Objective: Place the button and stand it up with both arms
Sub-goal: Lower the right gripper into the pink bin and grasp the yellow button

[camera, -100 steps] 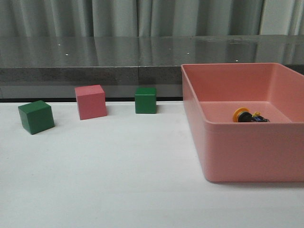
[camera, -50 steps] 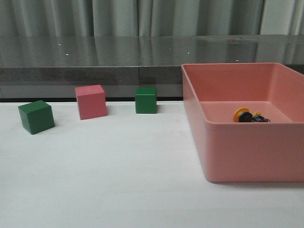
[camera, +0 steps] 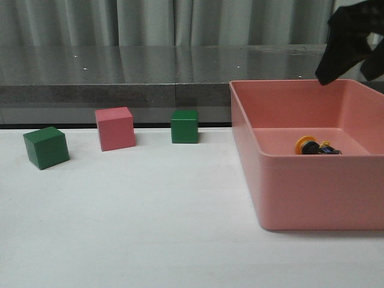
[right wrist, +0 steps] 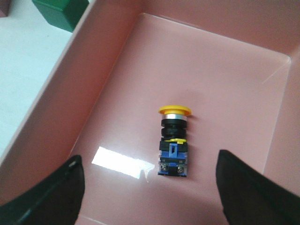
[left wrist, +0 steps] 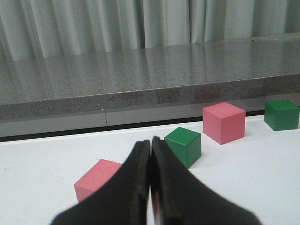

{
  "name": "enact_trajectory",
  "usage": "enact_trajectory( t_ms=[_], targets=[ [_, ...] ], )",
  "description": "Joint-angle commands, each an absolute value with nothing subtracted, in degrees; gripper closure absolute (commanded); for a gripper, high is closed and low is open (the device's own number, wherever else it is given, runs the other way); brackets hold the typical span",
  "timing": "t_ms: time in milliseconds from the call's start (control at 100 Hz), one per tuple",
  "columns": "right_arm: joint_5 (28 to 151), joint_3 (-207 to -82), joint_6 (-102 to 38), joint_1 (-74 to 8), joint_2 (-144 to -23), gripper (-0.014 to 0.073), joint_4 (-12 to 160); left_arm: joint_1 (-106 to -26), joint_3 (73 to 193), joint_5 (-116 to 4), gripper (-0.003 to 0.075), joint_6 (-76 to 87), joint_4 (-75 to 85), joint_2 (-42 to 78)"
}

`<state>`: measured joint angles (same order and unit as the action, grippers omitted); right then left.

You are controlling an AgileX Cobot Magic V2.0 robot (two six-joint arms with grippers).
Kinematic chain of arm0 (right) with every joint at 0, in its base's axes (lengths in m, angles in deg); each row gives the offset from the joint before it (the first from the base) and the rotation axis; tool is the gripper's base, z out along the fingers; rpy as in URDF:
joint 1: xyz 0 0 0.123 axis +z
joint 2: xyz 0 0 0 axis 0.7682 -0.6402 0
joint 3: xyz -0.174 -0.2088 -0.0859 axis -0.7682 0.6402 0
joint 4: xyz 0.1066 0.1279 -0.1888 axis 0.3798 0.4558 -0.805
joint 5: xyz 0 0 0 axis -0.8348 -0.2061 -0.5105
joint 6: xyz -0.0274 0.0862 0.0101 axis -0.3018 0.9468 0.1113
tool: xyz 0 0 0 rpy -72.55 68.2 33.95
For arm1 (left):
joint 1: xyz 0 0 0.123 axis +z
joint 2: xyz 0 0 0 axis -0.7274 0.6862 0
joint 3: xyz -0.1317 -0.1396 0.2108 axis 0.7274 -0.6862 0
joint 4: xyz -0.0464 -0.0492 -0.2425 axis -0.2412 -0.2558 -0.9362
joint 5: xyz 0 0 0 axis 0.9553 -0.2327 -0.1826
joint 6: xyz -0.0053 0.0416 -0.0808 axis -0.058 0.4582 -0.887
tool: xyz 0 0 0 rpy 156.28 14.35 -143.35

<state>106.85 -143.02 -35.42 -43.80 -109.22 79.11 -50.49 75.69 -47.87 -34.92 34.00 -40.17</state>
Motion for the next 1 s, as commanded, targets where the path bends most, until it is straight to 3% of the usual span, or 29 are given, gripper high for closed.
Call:
enact_trajectory(
  t_ms=[0,770,860,950,990],
  targets=[
    [102.16,-145.00,-37.07,-43.81,-110.09,0.0015,80.19,-50.40,73.96,-43.35,0.0739,-35.59,34.08,-41.99],
    [95.51,-145.58,-37.28,-43.81,-126.81,0.0032,80.19,-50.40,73.96,-43.35,0.0739,-35.59,34.08,-41.99],
    [95.58,-145.58,-37.28,-43.81,-127.29,0.0092,80.19,-50.40,73.96,-43.35,0.0739,-35.59,34.08,-41.99],
    [95.76,-145.58,-37.28,-43.81,-127.35,0.0229,80.19,-50.40,73.96,-43.35,0.0739,-35.59,34.08,-41.99],
    [96.02,-145.58,-37.28,-43.81,-127.35,0.0331,80.19,-50.40,73.96,-43.35,0.0739,-35.59,34.08,-41.99]
  ],
)
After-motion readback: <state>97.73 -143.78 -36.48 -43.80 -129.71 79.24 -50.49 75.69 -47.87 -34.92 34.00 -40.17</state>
